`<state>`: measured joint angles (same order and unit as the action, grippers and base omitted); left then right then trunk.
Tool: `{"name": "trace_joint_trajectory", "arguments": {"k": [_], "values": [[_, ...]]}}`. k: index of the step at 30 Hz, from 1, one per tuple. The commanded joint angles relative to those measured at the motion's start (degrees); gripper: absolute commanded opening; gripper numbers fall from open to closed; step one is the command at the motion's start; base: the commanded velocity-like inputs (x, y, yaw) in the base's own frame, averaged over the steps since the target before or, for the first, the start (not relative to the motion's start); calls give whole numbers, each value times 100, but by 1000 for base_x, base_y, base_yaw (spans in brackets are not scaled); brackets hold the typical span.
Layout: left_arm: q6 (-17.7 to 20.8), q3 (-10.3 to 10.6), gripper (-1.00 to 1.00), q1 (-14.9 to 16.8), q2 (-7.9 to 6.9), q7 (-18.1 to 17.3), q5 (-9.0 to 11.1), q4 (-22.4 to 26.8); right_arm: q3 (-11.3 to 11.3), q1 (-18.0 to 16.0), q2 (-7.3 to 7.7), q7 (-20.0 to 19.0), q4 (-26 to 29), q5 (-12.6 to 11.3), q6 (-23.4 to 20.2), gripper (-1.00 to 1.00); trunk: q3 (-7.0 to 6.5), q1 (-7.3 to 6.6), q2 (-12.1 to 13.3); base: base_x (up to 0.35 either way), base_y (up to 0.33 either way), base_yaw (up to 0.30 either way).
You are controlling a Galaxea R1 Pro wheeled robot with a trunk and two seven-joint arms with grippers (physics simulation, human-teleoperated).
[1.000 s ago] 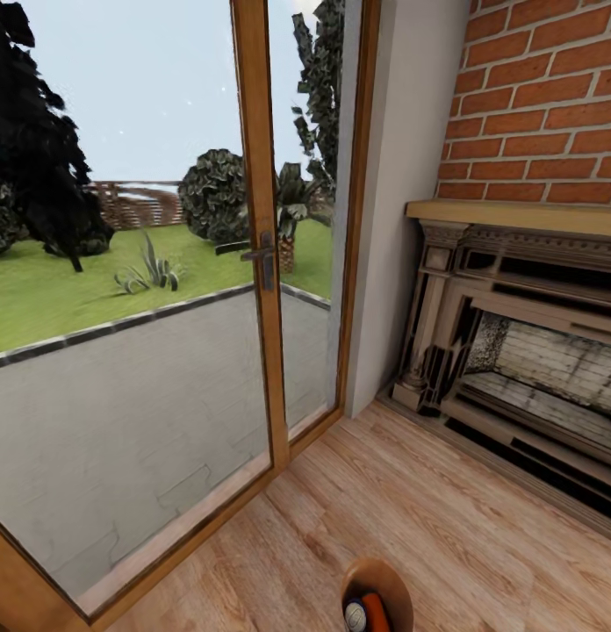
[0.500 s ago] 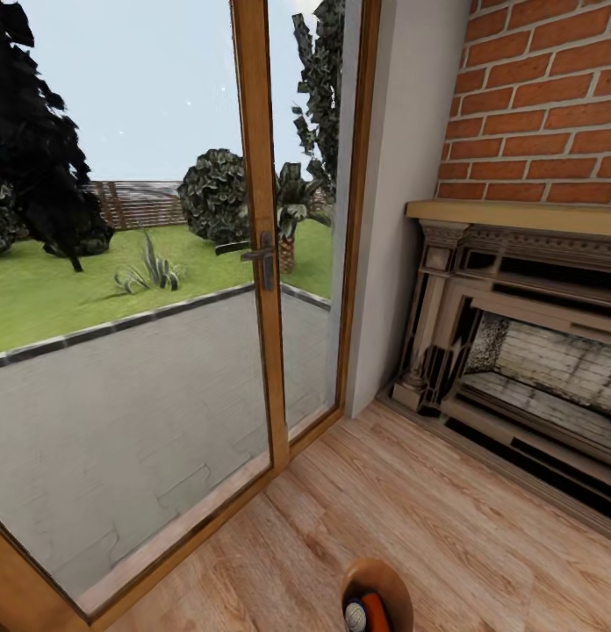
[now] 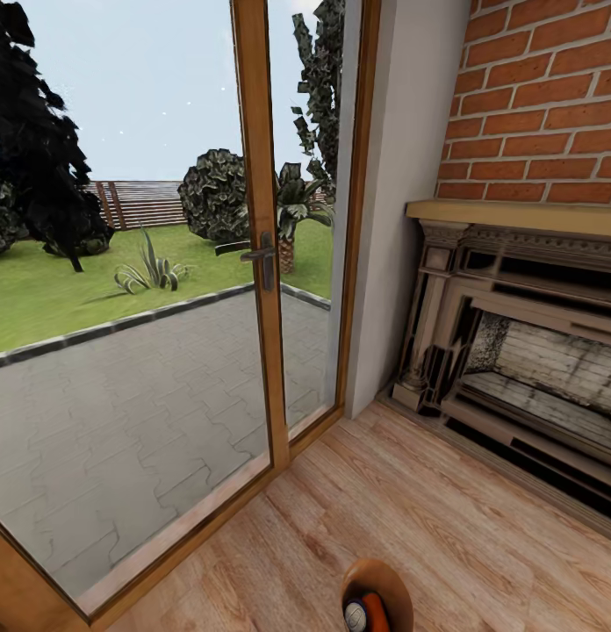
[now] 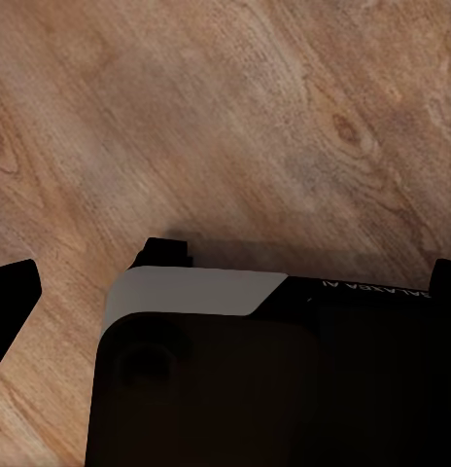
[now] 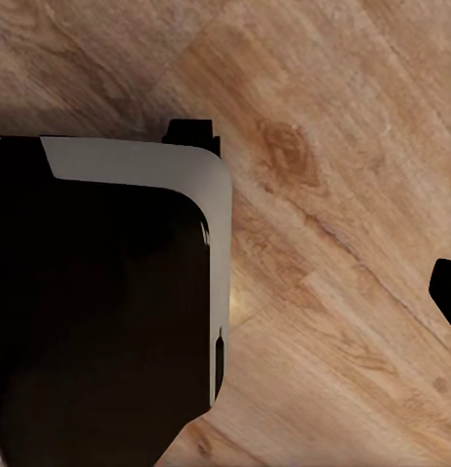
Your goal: Put the three can of soda from the living room inside the tash can in the kitchen.
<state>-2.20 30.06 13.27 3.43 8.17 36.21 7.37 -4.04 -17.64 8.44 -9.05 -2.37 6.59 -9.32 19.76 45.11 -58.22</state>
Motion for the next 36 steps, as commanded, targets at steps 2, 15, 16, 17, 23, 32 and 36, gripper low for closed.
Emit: {"name": "trace_joint_trajectory", "arguments": {"k": [2,15,16,17,23,32,36], "values": [[0,0,100,0,0,0,0,-1,0,-1,0,0,0,0,0,100,0,0,0,0,0,0],[0,0,100,0,0,0,0,1,0,-3,0,0,0,0,0,100,0,0,0,0,0,0],[0,0,100,0,0,0,0,0,0,-1,0,0,0,0,0,100,0,0,0,0,0,0],[0,0,100,0,0,0,0,0,0,-1,0,0,0,0,0,100,0,0,0,0,0,0],[0,0,100,0,0,0,0,-1,0,0,0,0,0,-3,1,100,0,0,0,0,0,0],[0,0,100,0,0,0,0,-2,0,0,0,0,0,-3,2,100,0,0,0,0,0,0],[0,0,100,0,0,0,0,1,0,-1,0,0,0,-5,1,100,0,0,0,0,0,0]]}}
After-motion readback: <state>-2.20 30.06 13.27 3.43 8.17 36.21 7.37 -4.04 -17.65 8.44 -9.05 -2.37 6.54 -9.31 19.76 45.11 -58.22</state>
